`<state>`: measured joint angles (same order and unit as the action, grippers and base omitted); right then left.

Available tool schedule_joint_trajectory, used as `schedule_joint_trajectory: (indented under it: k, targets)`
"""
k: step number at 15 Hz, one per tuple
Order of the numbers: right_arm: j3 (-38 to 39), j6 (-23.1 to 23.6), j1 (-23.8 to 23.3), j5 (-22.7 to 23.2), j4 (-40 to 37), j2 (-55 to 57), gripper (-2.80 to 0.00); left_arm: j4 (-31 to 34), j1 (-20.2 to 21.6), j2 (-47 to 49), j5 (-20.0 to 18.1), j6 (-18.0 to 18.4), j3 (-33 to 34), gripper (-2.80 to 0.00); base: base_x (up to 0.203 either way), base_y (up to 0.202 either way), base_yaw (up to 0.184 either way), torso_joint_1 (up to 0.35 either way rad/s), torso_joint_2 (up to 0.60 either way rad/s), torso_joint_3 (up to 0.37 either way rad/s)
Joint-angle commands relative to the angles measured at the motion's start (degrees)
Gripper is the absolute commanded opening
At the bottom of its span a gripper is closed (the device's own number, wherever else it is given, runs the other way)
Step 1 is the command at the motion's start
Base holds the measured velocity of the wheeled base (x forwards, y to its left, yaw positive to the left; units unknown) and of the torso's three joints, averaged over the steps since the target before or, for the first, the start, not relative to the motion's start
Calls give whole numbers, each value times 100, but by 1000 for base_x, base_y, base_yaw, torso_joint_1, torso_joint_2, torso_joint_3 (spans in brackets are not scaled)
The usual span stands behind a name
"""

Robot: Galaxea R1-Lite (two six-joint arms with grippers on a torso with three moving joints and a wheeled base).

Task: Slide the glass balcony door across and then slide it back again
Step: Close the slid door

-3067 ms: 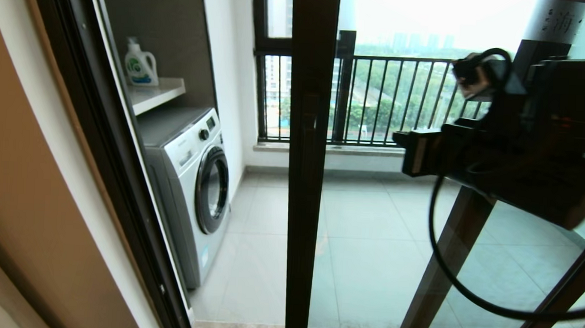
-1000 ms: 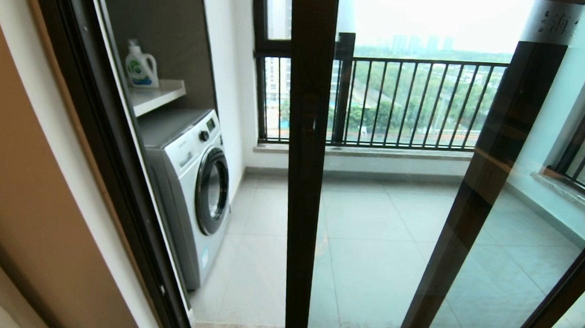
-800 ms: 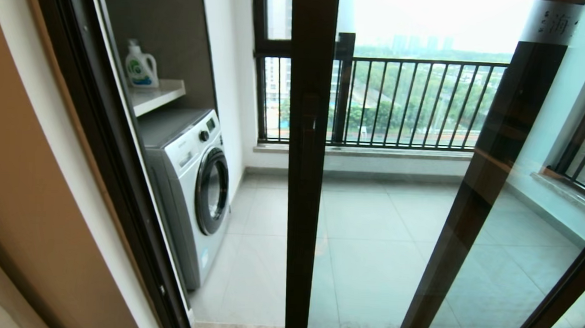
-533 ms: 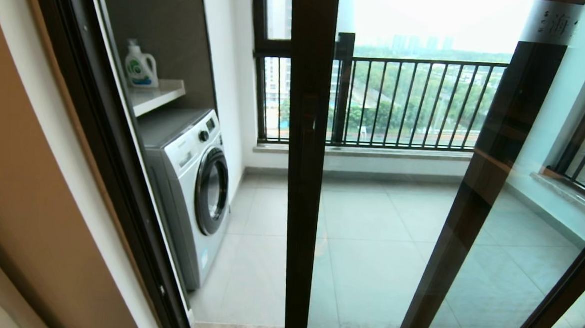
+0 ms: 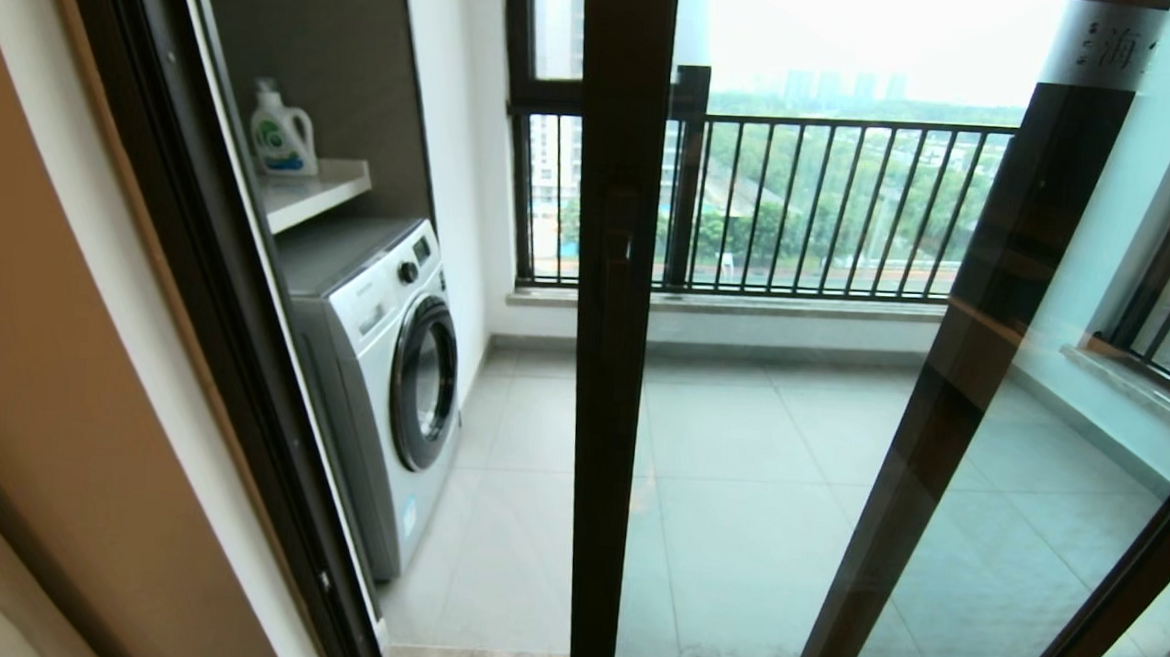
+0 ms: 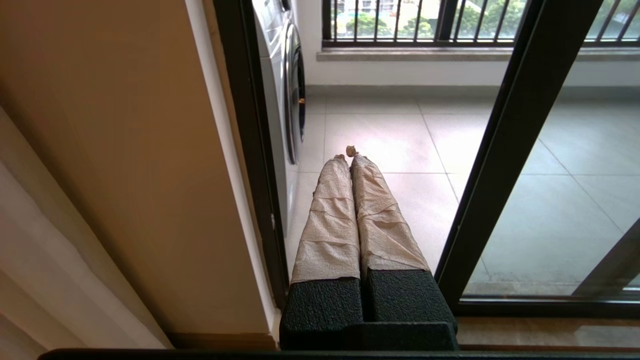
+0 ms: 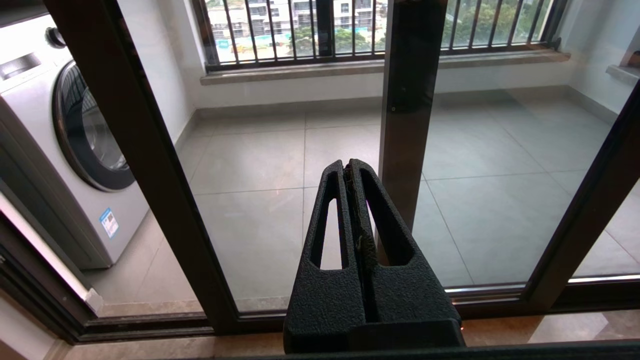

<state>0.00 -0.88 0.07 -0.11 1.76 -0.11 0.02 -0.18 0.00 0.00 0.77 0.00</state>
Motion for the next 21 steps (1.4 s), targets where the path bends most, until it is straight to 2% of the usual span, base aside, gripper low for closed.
schedule_joint_trajectory:
  k: [1, 8, 11, 12, 13, 16, 19, 21]
  targets:
    - [63, 0, 1, 2, 0, 11, -280, -2, 1, 9, 0, 2, 0, -280, 0, 0, 0, 0, 0, 0]
    - [70, 0, 1, 2, 0, 11, -280, 7, 1, 9, 0, 2, 0, -280, 0, 0, 0, 0, 0, 0]
    - [62, 0, 1, 2, 0, 11, -280, 0, 1, 9, -90, 262, 0, -280, 0, 0, 0, 0, 0, 0]
    - [70, 0, 1, 2, 0, 11, -280, -22, 1, 9, -139, 482, -14, -280, 0, 0, 0, 0, 0, 0]
    - [70, 0, 1, 2, 0, 11, -280, -41, 1, 25, -286, 652, -170, -280, 0, 0, 0, 0, 0, 0]
    - [70, 0, 1, 2, 0, 11, -280, 57, 1, 867, -896, 652, -1418, -280, 0, 0, 0, 0, 0, 0]
    - [70, 0, 1, 2, 0, 11, -280, -102, -10, 2311, -1707, 284, -2754, -280, 0, 0, 0, 0, 0, 0]
    - [70, 0, 1, 2, 0, 11, -280, -197, -10, 3036, -2335, 135, -3283, -280, 0, 0, 0, 0, 0, 0]
